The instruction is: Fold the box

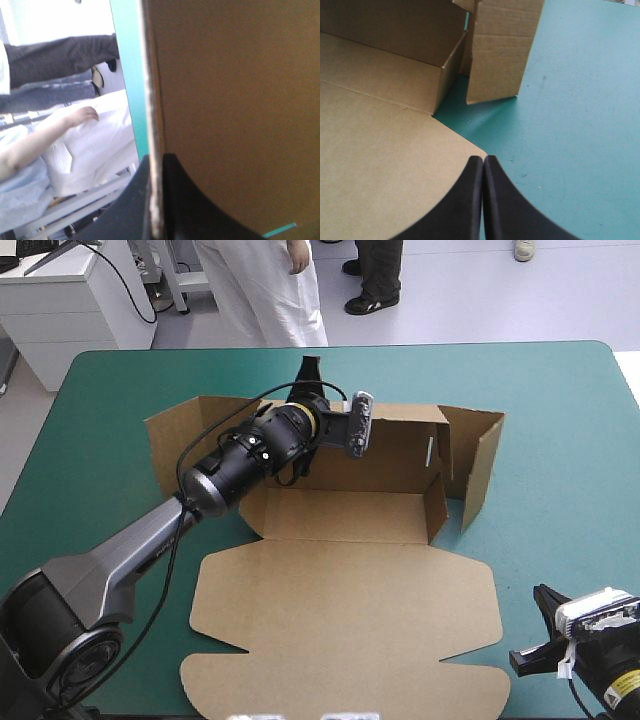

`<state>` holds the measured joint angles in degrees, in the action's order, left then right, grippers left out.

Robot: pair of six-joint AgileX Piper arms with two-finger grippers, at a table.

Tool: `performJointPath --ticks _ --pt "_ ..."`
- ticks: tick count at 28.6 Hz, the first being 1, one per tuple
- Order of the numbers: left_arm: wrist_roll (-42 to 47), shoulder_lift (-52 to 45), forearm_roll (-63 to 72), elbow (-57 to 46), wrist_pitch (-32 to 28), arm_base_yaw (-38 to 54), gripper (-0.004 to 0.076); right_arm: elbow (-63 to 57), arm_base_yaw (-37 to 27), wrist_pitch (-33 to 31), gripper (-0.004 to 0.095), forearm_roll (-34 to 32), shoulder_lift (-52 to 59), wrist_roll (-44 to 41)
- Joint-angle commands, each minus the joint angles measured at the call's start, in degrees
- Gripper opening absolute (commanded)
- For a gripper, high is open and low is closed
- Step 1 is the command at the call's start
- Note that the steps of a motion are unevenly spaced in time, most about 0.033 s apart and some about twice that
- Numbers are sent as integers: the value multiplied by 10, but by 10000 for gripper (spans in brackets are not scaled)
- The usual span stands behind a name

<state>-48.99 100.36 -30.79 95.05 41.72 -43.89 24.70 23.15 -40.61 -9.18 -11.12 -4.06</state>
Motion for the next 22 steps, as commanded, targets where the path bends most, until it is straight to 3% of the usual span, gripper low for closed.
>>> performJointPath --ticks 1,12,18,22 --pt "11 -49 -52 -2 -30 -43 -10 16 -3 42 -23 -10 -7 3" --pt "245 -113 -300 -168 -37 -79 -10 16 -3 42 -23 -10 -7 3" --pt "398 -148 -442 -266 -80 -79 -10 16 -3 42 -23 -9 -7 0" --pt "406 -151 -471 -280 -72 -78 -10 16 -3 42 -23 -9 -7 -1"
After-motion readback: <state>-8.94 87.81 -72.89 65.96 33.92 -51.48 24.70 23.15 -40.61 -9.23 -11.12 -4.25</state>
